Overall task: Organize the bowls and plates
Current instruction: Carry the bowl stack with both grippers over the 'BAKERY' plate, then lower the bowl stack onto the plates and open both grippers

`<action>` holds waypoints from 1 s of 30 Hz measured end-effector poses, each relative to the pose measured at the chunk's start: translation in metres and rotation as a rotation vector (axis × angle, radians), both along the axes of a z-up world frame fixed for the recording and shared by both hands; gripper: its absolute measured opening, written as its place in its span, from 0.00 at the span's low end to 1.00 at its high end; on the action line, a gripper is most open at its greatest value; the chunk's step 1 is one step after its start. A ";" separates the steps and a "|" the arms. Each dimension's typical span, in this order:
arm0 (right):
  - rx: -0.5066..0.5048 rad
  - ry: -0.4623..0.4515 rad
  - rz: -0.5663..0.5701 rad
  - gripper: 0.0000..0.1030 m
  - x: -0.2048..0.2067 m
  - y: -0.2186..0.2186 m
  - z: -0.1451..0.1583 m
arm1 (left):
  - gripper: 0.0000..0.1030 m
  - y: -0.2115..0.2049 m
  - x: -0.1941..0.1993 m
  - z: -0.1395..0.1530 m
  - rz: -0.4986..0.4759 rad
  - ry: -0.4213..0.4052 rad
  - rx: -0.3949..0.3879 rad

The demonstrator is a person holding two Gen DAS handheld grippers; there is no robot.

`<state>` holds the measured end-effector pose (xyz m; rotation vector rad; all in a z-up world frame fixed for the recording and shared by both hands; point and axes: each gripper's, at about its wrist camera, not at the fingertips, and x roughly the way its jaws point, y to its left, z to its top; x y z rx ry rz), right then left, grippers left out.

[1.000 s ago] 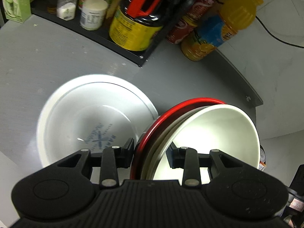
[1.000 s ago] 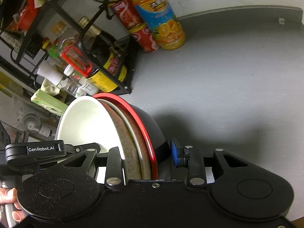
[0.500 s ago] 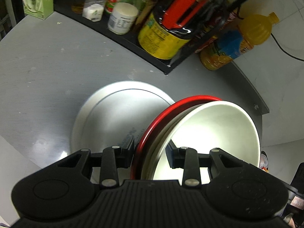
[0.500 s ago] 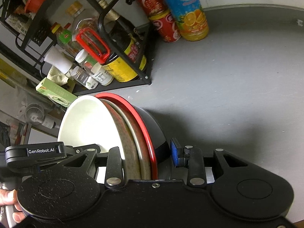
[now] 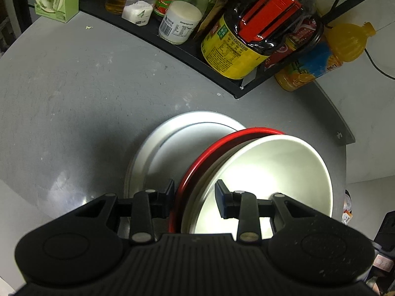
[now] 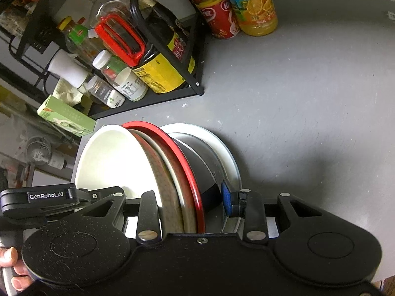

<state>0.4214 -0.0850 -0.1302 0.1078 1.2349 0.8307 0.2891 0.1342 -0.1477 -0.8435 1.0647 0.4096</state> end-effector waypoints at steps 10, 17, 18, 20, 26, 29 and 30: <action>-0.025 0.029 -0.143 0.31 -0.004 -0.004 -0.013 | 0.33 0.013 0.017 0.002 -0.103 -0.042 -0.015; -0.024 0.032 -0.157 0.29 -0.015 -0.004 -0.014 | 0.32 0.018 0.013 0.002 -0.111 -0.047 -0.017; -0.023 0.031 -0.160 0.29 -0.014 -0.004 -0.014 | 0.32 0.019 0.012 0.003 -0.106 -0.047 -0.022; -0.021 0.034 -0.163 0.29 -0.013 -0.003 -0.014 | 0.32 0.021 0.011 0.004 -0.101 -0.045 -0.019; -0.013 0.009 -0.150 0.29 -0.017 0.006 -0.015 | 0.33 0.026 0.010 0.005 -0.099 -0.042 0.010; 0.008 0.024 -0.194 0.30 -0.017 0.002 -0.015 | 0.36 0.025 0.009 0.006 -0.104 -0.050 0.013; 0.011 0.009 -0.200 0.31 -0.019 0.000 -0.013 | 0.37 0.023 0.009 0.006 -0.109 -0.048 0.021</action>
